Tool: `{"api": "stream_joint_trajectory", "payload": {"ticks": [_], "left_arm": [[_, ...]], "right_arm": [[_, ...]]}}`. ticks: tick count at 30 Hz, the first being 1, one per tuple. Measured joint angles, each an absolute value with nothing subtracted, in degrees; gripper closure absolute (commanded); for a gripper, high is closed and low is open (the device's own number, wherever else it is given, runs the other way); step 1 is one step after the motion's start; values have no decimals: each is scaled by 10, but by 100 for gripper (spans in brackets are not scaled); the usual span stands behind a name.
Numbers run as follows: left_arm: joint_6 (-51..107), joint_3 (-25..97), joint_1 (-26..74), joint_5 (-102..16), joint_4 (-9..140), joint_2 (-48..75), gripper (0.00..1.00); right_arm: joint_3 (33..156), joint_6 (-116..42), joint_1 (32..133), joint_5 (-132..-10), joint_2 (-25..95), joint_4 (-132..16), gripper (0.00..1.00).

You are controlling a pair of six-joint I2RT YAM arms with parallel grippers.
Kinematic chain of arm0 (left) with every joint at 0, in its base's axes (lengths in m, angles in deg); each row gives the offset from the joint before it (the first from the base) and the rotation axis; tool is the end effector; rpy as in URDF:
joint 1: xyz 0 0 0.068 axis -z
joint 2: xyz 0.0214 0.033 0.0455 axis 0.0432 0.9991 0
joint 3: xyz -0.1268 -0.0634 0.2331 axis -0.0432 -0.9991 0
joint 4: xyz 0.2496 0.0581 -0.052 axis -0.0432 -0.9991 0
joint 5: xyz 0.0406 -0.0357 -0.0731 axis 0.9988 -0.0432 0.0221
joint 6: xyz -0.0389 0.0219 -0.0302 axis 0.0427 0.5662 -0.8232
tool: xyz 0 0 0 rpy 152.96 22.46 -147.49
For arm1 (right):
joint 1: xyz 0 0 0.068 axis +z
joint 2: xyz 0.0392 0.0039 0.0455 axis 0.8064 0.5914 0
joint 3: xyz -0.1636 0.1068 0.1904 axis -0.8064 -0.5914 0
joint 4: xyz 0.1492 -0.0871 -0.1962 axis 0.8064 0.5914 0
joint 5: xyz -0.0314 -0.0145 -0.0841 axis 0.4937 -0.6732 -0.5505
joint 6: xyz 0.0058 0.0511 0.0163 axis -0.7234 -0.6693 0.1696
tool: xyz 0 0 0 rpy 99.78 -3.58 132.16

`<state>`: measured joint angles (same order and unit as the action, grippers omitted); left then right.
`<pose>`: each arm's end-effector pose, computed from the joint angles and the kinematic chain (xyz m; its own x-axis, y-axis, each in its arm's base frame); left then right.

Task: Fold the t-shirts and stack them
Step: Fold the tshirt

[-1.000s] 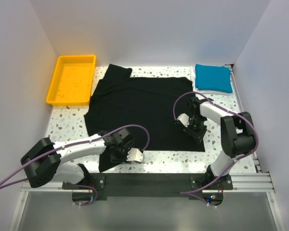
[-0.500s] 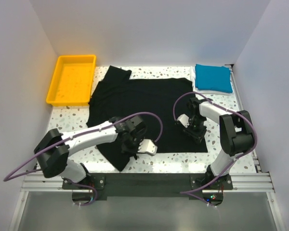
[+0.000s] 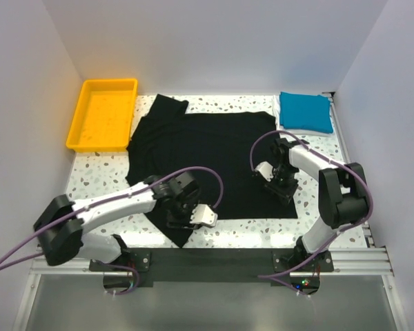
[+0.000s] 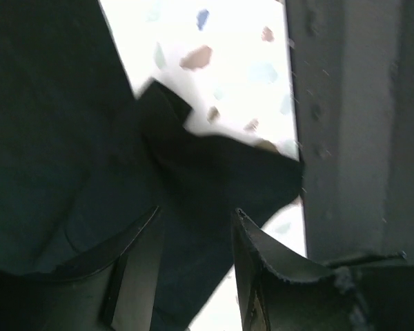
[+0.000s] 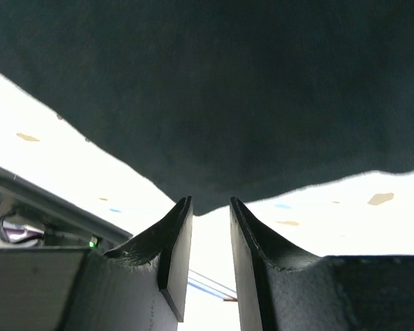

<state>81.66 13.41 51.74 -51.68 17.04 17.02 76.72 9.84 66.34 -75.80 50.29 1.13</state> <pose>0.1319 -0.2010 0.2007 0.1208 0.9176 -0.3786 0.9880 -0.1483 -0.0442 0.2568 0.0591 0.1622 -0.6016 -0.7947 0.0802 -0.7851 0.6068 0.1237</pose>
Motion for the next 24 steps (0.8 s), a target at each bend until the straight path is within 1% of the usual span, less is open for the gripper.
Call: {"api": "stream_joint_trajectory", "payload": {"ticks": [3, 5, 8, 10, 13, 15, 18, 19, 21, 22, 24], "left_arm": [[817, 100, 517, -517, 155, 103, 51], [817, 83, 517, -516, 150, 93, 48], [819, 60, 518, -507, 152, 118, 46], [823, 49, 521, -497, 155, 140, 41], [830, 37, 531, -483, 159, 161, 42], [833, 31, 536, -475, 161, 160, 44], [837, 23, 543, -462, 174, 156, 55], [837, 21, 543, -458, 179, 154, 65], [840, 15, 543, -448, 193, 149, 75], [842, 12, 543, -443, 198, 147, 83], [844, 9, 543, -438, 206, 143, 91]], "right_arm": [[776, 111, 654, -752, 469, 33, 69], [779, 126, 649, -751, 440, 43, 70], [775, 146, 649, -751, 412, 59, 75], [765, 159, 649, -753, 404, 63, 77], [740, 178, 649, -757, 400, 66, 77], [720, 193, 649, -758, 394, 66, 76], [699, 210, 649, -758, 379, 66, 69], [696, 214, 649, -758, 375, 65, 65], [691, 224, 649, -758, 365, 63, 62], [690, 229, 649, -757, 359, 62, 58], [688, 238, 649, -757, 349, 60, 56]]}}
